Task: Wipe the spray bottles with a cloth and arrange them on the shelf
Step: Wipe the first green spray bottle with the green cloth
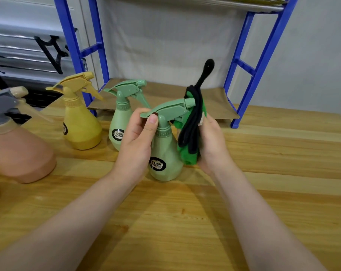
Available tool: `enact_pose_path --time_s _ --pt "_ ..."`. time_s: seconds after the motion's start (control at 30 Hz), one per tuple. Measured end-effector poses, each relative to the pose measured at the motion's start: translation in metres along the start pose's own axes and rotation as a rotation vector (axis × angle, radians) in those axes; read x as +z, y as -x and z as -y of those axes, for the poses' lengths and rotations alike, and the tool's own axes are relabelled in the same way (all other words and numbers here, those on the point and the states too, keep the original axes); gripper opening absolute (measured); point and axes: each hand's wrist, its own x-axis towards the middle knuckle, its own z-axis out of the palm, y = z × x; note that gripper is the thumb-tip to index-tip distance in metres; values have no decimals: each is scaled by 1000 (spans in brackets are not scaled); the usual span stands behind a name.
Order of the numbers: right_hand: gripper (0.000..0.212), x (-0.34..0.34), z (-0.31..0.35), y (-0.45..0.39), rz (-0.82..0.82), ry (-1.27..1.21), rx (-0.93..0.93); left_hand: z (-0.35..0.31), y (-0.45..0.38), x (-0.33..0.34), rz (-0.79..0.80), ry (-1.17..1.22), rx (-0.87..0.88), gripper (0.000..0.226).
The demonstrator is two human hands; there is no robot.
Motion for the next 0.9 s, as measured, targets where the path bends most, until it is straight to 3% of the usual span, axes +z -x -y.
enact_pose_path --time_s 0.1,0.27,0.4,0.6,0.67,0.83,0.9 --pt "57 -6 7 3 81 47 190 -3 1 1 13 -36 25 9" --pt "44 -18 6 2 267 -102 370 -4 2 3 17 -87 59 10" --pt "46 -17 -1 -1 204 -179 430 -3 3 4 -22 -148 66 9" --pt "57 -1 4 5 -121 -4 176 -6 5 9 -63 -167 37 11" --pt "52 1 4 5 -185 68 95 -7 5 9 -58 -181 40 11" --pt "54 -16 -10 -6 -389 728 -160 -6 4 2 33 -265 103 8" --pt "55 -21 -15 -9 -449 817 -251 -5 4 2 56 -298 137 11"
